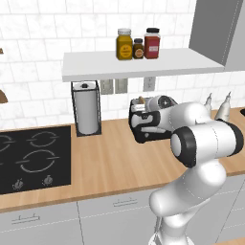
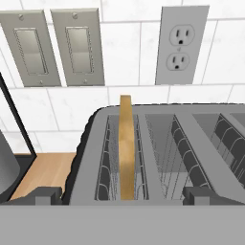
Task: Start the toaster. Once the lever pops up, take the bread to the plate on the dining counter.
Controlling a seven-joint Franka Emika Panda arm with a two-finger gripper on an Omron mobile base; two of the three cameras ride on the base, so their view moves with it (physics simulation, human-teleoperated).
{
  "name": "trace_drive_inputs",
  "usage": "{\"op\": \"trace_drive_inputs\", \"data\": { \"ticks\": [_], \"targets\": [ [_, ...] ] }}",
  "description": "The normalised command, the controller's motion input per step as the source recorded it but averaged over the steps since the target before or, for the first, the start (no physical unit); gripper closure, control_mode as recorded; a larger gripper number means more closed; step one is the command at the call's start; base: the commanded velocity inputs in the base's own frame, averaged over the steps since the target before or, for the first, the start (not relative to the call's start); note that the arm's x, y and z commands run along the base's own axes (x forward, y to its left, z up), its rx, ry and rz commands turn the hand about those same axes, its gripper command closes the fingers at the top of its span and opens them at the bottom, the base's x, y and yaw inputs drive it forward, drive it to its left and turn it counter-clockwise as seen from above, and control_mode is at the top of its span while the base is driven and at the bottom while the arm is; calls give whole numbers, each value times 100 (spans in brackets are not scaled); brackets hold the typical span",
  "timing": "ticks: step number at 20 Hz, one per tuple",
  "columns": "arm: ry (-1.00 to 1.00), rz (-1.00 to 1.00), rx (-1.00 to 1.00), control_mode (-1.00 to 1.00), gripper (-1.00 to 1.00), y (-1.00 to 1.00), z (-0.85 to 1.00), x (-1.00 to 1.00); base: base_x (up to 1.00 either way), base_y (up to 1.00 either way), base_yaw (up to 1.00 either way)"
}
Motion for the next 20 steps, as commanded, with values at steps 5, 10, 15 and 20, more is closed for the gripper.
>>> {"op": "trace_drive_inputs", "data": {
  "ticks": [5, 10, 15, 20],
  "targets": [
    [0, 0, 0, -100, -100, 0, 0, 0, 0, 0, 0],
    [0, 0, 0, -100, -100, 0, 0, 0, 0, 0, 0],
    [0, 0, 0, -100, -100, 0, 0, 0, 0, 0, 0],
    [0, 0, 0, -100, -100, 0, 0, 0, 0, 0, 0]
  ]
}}
